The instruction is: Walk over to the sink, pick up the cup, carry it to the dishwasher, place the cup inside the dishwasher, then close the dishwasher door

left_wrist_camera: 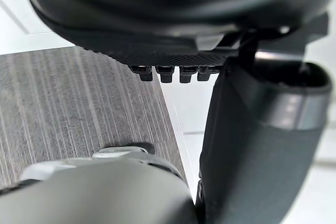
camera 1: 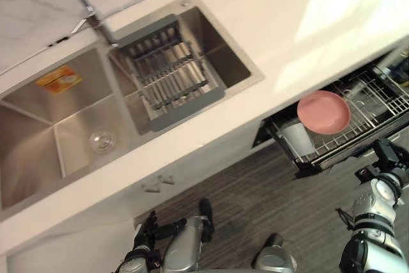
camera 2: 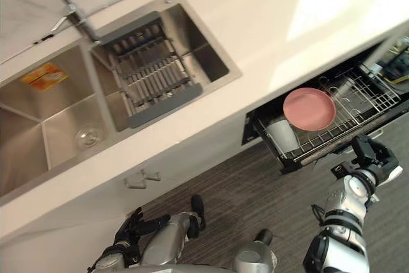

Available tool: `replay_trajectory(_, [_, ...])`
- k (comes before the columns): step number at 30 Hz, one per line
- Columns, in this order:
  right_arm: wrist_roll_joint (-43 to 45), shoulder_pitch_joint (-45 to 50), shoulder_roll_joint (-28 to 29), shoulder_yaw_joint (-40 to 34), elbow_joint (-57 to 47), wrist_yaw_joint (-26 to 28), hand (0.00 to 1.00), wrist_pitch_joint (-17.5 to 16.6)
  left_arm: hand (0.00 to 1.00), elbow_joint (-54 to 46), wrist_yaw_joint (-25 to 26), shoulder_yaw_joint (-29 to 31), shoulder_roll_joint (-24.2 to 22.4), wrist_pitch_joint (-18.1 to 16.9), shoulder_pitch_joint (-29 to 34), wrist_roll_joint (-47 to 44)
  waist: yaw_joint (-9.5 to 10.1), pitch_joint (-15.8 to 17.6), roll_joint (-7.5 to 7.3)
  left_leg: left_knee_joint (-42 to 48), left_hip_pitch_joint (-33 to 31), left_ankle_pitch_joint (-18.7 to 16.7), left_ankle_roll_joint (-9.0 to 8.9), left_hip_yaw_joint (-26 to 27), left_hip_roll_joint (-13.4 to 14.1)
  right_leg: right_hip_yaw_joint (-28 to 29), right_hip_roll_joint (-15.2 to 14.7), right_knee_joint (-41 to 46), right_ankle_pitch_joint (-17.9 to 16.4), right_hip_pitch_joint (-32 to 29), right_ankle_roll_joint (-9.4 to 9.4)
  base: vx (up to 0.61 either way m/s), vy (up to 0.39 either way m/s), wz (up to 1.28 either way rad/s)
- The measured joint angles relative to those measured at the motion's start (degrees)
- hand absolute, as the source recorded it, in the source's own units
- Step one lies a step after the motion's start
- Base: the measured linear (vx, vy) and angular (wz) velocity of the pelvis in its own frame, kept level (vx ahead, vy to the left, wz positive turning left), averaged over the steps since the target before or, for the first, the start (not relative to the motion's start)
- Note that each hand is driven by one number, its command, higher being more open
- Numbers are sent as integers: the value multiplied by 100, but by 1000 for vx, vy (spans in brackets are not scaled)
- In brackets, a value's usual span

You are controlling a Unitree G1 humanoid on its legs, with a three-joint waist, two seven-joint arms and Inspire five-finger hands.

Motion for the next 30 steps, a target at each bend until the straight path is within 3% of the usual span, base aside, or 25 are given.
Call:
replay_trajectory(4, [7,-457,-366,256,484,108,0,90,100,20,-19,32,-135,76,1,66,221,-112,168,-47,7,165,75,-315,-161,-358,-75,236,-167,144,35,-20,11,52])
replay_trajectory(6, [12,-609,-438,500,580,574,0,126,100,21,-31,34,-180,118,12,128,324,-169,238,-115,89,232,69,-466,-223,-514,-89,330,-273,274,27,15,-39,40])
replay_trajectory(7, [13,-646,-437,566,611,742,100,126,100,23,-33,34,-182,132,19,133,346,-180,245,-134,118,244,66,-492,-232,-537,-88,341,-300,310,28,19,-56,25])
replay_trajectory(13, [60,-653,-402,838,932,1601,100,63,100,78,-144,145,-212,7,181,456,354,-338,257,-438,419,425,-50,-514,-126,-545,37,323,-392,478,-45,-29,-54,-1])
replay_trajectory(16, [473,-101,-144,904,820,2127,100,-220,100,221,-473,242,-226,-64,337,91,404,-540,202,-691,521,571,-168,-516,-28,-524,133,241,-401,474,-66,-83,-42,-1])
replay_trajectory(19, [510,809,547,786,717,3038,100,-525,100,460,-1112,556,-221,112,555,-631,406,-734,91,-855,692,640,-244,-491,40,-469,208,216,-427,546,-114,-67,-25,-8])
replay_trajectory(24, [486,1903,1495,440,1622,3384,100,-522,100,593,-1779,786,-159,332,575,-1234,473,-756,-31,-1038,670,687,-318,-497,46,-527,227,208,-433,506,-130,-83,19,6])
replay_trajectory(28, [42,2812,2293,228,1966,3354,100,-511,100,663,-1901,942,-62,576,555,-1584,447,-819,-398,-1232,581,718,-240,-496,-96,-634,94,216,-419,387,-81,-18,66,13])
replay_trajectory(30, [-234,3126,2537,28,1956,3306,100,-543,100,669,-1927,1049,52,739,438,-1585,401,-853,-803,-1208,588,494,35,-359,-425,-859,-317,473,-524,389,81,35,131,38])
